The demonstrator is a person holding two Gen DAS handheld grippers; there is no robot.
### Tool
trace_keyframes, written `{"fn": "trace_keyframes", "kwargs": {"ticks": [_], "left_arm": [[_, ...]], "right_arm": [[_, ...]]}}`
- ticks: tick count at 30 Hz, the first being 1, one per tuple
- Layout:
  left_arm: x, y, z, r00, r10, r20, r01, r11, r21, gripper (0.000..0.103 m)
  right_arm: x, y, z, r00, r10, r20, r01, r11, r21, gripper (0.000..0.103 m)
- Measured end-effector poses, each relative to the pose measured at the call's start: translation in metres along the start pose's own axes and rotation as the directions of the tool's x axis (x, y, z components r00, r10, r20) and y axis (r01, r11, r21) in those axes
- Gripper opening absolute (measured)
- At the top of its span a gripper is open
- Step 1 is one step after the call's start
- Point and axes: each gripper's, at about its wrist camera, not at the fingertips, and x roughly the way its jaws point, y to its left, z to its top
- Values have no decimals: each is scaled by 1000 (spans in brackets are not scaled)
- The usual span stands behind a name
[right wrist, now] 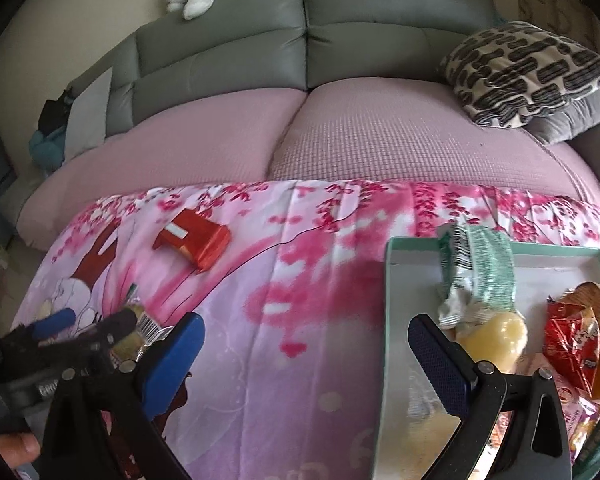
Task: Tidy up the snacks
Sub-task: 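Grasp the clear green-edged biscuit packet with the left tool while the right tool approaches the red packet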
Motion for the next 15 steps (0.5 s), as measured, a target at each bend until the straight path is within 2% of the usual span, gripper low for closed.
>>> {"fn": "trace_keyframes", "kwargs": {"ticks": [3,9,13,15], "left_arm": [[7,-10,-1,1000,-12,-19,12,999,32,102],[21,-18,-5,998,15,-60,-10,997,76,101],[20,-12,-2,999,8,-49,-6,999,47,83],[18,-7,-1,999,-1,-44,2,1000,29,80]], "right_arm": [[0,-2,1,1000,-2,-1,2,1000,8,103],[1,0,-1,1000,0,-6,0,1000,-1,103],[3,2,-1,1000,-2,-9,2,1000,-4,103],[3,3,-1,1000,-4,-11,4,1000,-6,103]]}}
